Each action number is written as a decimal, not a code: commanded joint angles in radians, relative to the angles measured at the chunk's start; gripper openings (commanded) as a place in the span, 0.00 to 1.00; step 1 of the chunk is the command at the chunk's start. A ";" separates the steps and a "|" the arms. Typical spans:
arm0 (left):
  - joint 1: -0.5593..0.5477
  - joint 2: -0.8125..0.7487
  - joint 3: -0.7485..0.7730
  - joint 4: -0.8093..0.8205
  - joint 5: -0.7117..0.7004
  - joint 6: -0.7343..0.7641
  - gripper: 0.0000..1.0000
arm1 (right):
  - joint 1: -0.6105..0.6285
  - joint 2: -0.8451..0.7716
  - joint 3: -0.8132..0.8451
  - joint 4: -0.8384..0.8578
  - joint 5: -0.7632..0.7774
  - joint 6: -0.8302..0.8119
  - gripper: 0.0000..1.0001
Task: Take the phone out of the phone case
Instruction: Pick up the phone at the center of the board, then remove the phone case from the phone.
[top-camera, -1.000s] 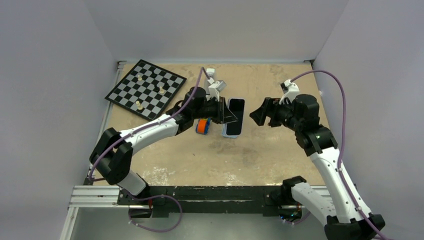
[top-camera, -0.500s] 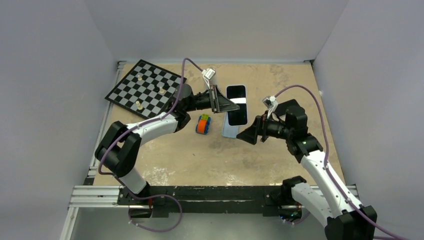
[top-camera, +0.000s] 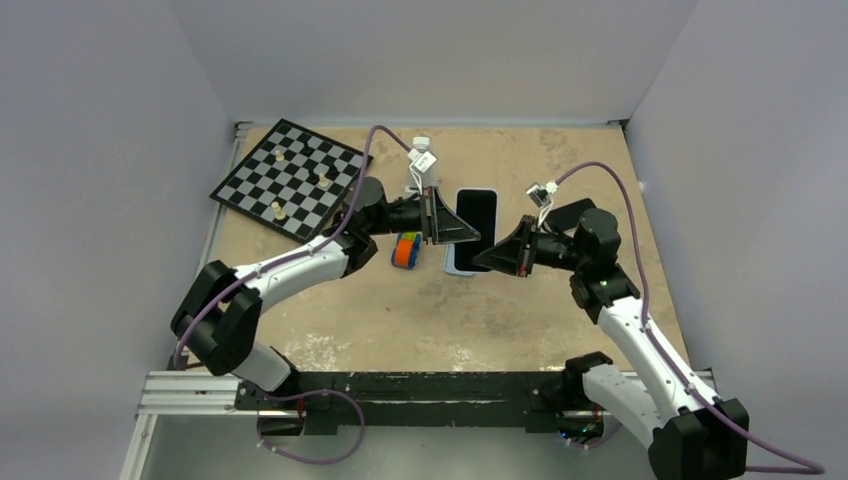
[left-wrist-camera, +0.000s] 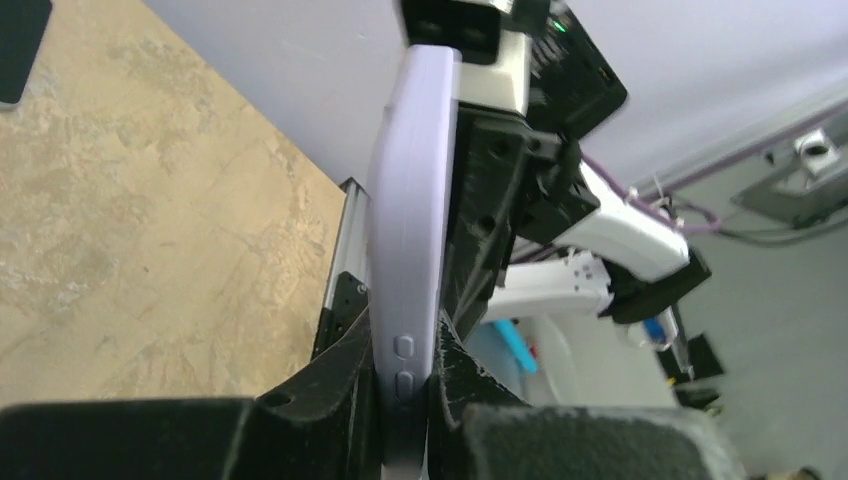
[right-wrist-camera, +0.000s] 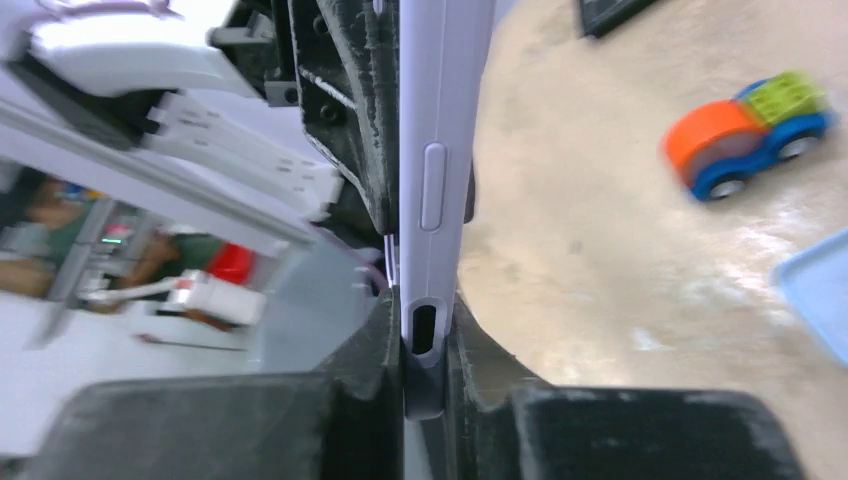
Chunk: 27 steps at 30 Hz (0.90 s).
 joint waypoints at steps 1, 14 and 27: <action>-0.019 -0.111 0.032 -0.090 -0.055 0.153 0.13 | 0.002 0.005 -0.004 0.111 -0.051 0.026 0.00; 0.003 -0.088 0.120 -0.122 -0.021 0.125 0.01 | 0.003 -0.040 -0.021 0.060 -0.106 -0.029 0.09; 0.056 -0.096 0.143 -0.137 0.072 0.072 0.00 | 0.002 -0.010 -0.059 0.141 -0.182 -0.055 0.49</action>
